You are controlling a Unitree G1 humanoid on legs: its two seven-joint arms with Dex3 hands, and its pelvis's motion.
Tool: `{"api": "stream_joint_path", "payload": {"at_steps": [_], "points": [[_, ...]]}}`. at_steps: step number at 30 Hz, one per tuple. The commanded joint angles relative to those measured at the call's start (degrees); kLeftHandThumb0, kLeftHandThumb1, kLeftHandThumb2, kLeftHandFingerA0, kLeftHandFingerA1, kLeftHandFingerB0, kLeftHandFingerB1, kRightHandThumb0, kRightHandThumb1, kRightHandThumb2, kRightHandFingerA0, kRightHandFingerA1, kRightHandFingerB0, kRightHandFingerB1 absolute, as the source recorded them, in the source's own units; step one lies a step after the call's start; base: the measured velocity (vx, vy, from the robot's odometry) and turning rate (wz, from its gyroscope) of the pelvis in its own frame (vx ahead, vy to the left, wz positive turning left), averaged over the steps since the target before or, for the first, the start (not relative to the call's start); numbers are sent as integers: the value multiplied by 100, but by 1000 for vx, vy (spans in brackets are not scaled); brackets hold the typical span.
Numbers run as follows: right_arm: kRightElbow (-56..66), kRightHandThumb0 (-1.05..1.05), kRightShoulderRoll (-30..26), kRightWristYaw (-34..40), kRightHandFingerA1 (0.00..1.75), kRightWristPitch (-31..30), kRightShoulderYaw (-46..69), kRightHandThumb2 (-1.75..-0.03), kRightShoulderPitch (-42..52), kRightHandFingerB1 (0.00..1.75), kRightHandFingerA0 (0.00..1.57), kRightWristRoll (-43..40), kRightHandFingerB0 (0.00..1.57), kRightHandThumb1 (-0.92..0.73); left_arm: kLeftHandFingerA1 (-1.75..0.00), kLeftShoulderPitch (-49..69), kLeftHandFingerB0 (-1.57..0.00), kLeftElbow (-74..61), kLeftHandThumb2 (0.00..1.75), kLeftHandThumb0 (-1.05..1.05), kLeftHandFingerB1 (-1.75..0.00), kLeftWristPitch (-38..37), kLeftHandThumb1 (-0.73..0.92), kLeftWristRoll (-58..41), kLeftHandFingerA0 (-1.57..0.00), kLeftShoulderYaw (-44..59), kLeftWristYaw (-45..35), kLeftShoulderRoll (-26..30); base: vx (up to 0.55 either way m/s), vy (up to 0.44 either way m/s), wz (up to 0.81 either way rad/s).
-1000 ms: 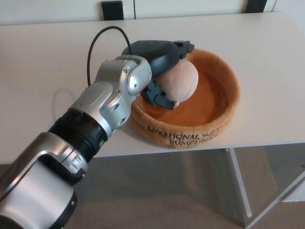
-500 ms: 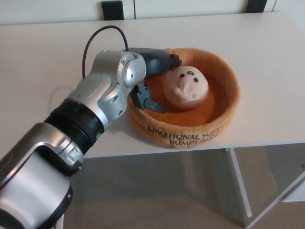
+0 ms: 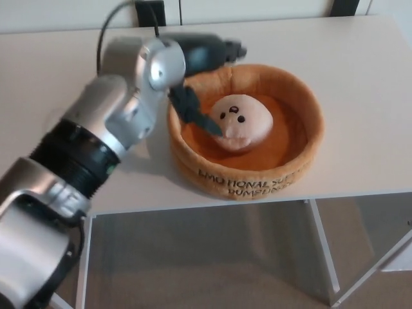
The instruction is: The robot walks towards a table in front, picks a dumpling toy with left hand and puts it in an orange round plate
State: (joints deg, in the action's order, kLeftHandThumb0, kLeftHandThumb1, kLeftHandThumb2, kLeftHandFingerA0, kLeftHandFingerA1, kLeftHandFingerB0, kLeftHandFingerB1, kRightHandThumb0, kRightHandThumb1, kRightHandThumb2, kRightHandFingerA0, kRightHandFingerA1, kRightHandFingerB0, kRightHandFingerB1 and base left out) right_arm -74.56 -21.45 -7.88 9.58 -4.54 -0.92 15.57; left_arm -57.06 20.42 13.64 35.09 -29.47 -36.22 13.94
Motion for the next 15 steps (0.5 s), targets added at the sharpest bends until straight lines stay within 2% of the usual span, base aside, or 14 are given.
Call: {"api": "stream_joint_path", "payload": {"at_steps": [1, 2, 3, 4, 5, 7, 8, 9, 10, 11, 15], "points": [[-29, -36, -192, -102, 43, -31, -38, -58, -52, 36, 54, 11, 43, -63, -19, 448, 0, -2418, 66, -10, -28, 152, 35, -774, 0, 1308, -414, 717, 0, 0, 0], [-22, -36, -197, -112, 43, -30, -31, -58, -47, 37, 54, -4, 43, -62, -29, 674, -9, -2987, 54, 0, -28, 145, 49, -1032, -13, 1662, -529, 865, 0, 0, 0], [-18, -36, -198, -112, 43, -29, -28, -58, -44, 37, 54, -9, 43, -62, -29, 756, -9, -3176, 54, 0, -28, 140, 49, -1111, -13, 1779, -572, 913, 0, 0, 0], [-20, -36, -189, -137, 43, -68, -1, -58, -52, 37, 52, -41, 43, -63, -32, 944, -19, -3518, 54, 4, -29, -39, 50, -1267, -24, 2021, -597, 1062, 0, 0, 0], [-29, -37, -212, -148, 43, -71, -25, -58, -44, 36, 53, -16, 43, -63, -52, 1329, -18, -4228, 82, 0, -49, -83, 34, -1489, -21, 2497, -761, 1279, 0, 0, 0], [-43, -37, -252, -147, 43, -50, -79, -58, -28, 36, 53, 44, 43, -63, -52, 1795, -18, -5088, 82, 0, -49, -21, 34, -1737, -21, 3058, -983, 1523, 0, 0, 0], [-57, -38, -264, -114, 43, -49, -99, -58, -28, 36, 56, 70, 44, -63, -53, 2037, -23, -5530, 81, 0, -50, 123, 32, -1891, -24, 3444, -1169, 1601, 0, 0, 0], [-76, -38, -278, -73, 43, -48, -123, -58, -29, 36, 56, 102, 44, -63, -53, 2336, -23, -6073, 81, 0, -50, 298, 32, -2087, -24, 3926, -1397, 1700, 0, 0, 0], [-80, -38, -278, -82, 44, -74, -129, -58, -27, 37, 56, 105, 45, -63, -53, 2984, -22, -6631, 81, -3, -51, 143, 31, -2649, -21, 4880, -1691, 1744, 0, 0, 0], [-81, -38, -276, -89, 44, -85, -130, -58, -26, 37, 56, 102, 45, -63, -53, 3256, -22, -6837, 81, -3, -51, 68, 31, -2893, -21, 5258, -1788, 1769, 0, 0, 0], [-83, -38, -277, -88, 44, -85, -138, -58, -27, 37, 56, 96, 45, -63, -53, 3365, -22, -6908, 81, -3, -51, 94, 31, -3009, -21, 5320, -1737, 1845, 0, 0, 0]]}}
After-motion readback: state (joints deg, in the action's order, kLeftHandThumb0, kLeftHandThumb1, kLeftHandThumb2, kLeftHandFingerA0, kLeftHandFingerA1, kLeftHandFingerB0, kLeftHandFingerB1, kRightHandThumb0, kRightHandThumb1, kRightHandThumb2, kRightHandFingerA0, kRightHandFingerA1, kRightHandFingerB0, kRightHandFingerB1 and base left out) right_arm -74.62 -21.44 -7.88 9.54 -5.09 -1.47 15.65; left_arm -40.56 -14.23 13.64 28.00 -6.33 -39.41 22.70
